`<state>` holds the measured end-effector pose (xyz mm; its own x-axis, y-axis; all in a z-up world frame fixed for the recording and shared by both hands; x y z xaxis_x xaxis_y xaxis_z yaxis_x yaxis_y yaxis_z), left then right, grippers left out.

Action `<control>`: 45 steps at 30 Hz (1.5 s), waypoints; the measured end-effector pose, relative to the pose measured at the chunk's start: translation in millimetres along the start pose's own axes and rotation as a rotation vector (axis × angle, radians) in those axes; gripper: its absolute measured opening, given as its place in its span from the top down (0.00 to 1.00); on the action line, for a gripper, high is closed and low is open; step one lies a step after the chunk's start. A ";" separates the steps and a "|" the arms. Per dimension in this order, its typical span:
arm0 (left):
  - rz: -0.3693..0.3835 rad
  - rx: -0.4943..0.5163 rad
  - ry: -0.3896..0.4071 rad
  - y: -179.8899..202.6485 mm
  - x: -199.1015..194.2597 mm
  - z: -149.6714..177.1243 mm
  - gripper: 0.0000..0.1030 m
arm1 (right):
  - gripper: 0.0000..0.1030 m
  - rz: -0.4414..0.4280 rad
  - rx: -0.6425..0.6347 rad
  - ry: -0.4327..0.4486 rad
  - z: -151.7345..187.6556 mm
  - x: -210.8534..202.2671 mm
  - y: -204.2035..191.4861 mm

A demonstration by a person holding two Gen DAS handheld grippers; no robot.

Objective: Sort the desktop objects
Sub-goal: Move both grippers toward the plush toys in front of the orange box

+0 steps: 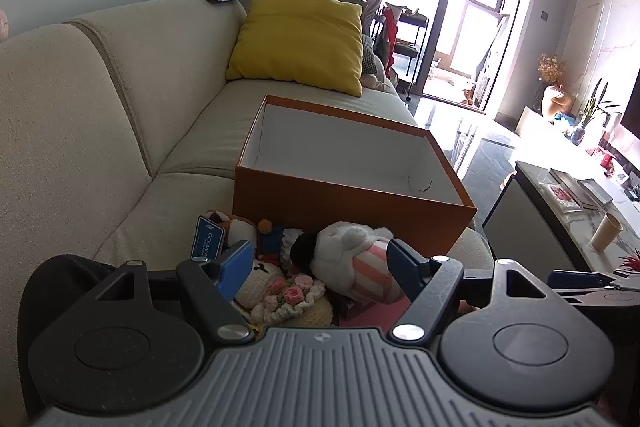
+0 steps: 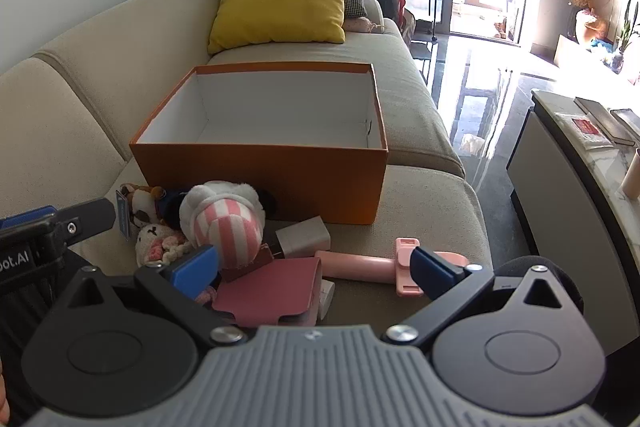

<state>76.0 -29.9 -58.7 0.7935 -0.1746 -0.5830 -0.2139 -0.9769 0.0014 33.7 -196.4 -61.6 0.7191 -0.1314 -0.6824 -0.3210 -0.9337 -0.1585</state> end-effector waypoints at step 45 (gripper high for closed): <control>0.090 -0.036 -0.206 -21.5 26.5 25.9 0.43 | 0.29 -0.087 -0.114 -0.079 -8.9 27.0 -35.5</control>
<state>86.9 -10.3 -95.2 0.6383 -0.2358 -0.7328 -0.2554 -0.9629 0.0875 70.0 -169.8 -68.1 0.6889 -0.0262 -0.7243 -0.1848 -0.9727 -0.1406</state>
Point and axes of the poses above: each gripper's, at about its wrist camera, not at the fingertips, and x roughly the way its jaws point, y to its right, z to its underside, the point moved 10 cm from there along x, roughly the way its jaws point, and after that the axes turned 12 degrees about x, right-handed, at the moved point
